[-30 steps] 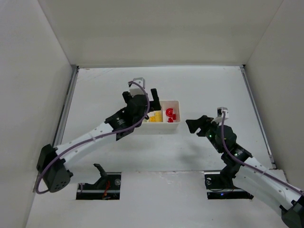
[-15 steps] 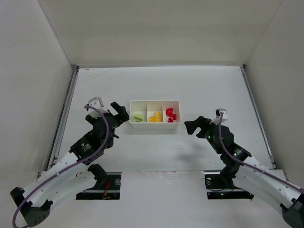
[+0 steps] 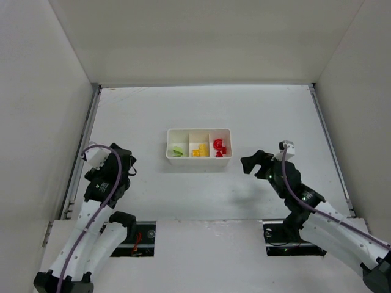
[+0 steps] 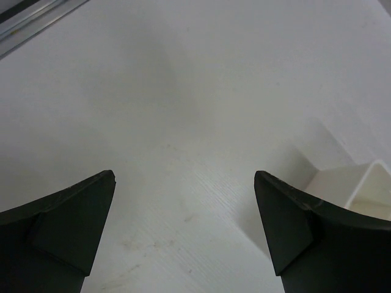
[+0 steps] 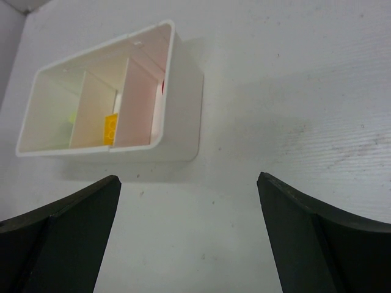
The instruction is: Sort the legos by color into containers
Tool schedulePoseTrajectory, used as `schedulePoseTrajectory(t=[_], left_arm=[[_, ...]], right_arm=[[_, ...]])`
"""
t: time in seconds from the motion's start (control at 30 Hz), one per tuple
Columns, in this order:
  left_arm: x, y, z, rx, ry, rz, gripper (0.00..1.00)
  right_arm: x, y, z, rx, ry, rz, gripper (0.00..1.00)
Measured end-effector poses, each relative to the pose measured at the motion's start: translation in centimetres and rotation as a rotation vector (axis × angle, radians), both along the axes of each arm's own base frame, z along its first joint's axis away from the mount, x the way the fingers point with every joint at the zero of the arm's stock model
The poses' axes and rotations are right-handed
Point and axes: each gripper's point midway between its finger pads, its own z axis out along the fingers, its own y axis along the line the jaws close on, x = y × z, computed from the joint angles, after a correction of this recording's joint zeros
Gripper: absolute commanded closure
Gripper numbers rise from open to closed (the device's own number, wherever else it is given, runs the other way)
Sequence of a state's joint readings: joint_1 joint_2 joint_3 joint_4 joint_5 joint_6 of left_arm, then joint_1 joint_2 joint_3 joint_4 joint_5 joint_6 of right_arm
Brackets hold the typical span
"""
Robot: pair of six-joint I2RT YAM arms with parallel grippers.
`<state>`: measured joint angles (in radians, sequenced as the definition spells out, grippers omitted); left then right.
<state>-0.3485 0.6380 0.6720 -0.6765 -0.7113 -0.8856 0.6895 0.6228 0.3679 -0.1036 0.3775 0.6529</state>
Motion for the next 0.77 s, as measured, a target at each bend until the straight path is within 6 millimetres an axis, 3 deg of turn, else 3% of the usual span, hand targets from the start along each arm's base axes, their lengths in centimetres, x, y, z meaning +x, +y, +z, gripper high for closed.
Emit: schedulePoseTrajectory(t=[0.17,0.3,0.4,0.53,0.77], left_arm=[[-1.1,2.4,-2.5,-0.035,0.082,0.115,0.00],[-1.4,2.0,-4.4,-0.076,0.135,0.092,0.00],[-1.4,2.1,-4.6,-0.100,0.140,0.094,0.00],[-1.3,3.7,-4.5,-0.113,0.149,0.167,0.00],[0.1,4.3,-4.2,-0.085,0.220,0.160,0.00]], right_arm=[[0.9,-2.5,1.2,0.035,-0.053,-0.099,0.00],[2.6,-5.7,0.3,0.004,-0.033,-0.236,0.00],[3.7,-7.9,-1.0,-0.025,0.007,-0.323,0.00],[5.2,-9.7,-2.1,-0.065,0.029,-0.402,0.00],[9.5,-11.0,-0.7,-0.151,0.007,-0.461,0.00]])
